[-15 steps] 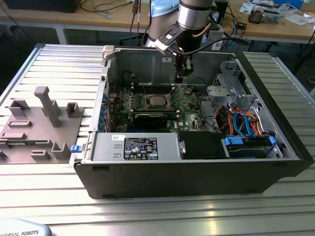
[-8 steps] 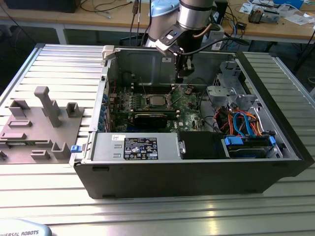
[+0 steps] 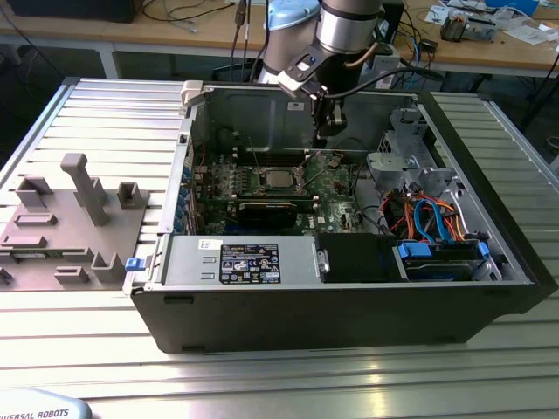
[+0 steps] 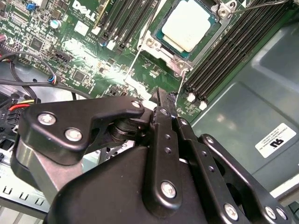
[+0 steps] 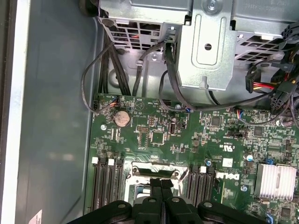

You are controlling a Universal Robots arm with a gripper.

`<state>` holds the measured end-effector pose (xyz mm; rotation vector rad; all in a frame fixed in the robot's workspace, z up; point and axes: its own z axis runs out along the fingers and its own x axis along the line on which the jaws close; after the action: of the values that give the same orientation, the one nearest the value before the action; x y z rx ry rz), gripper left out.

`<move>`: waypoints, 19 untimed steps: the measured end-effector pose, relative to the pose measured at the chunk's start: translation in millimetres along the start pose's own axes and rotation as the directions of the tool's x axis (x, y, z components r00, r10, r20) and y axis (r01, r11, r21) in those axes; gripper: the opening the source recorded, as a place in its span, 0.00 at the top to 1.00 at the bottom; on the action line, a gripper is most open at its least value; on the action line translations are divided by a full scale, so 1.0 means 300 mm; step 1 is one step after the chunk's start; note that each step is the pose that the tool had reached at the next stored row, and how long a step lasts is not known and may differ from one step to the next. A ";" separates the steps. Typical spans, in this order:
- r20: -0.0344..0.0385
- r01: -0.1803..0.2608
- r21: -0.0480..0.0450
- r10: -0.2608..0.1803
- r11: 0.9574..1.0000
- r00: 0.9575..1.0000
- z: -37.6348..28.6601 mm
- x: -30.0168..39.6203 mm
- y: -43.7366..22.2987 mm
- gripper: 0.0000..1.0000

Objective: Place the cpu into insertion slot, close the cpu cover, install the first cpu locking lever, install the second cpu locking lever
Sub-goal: 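Close the cpu cover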

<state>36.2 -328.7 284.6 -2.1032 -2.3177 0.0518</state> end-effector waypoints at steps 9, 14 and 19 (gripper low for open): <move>0.000 0.000 0.000 0.000 1.000 1.000 0.004 -0.001 0.007 0.89; 0.000 0.000 0.000 0.000 1.000 1.000 0.005 -0.001 0.010 0.89; 0.000 0.000 0.000 0.000 1.000 1.000 0.007 -0.001 0.014 0.89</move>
<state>40.2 -328.7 282.5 -2.1033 -2.3177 0.0519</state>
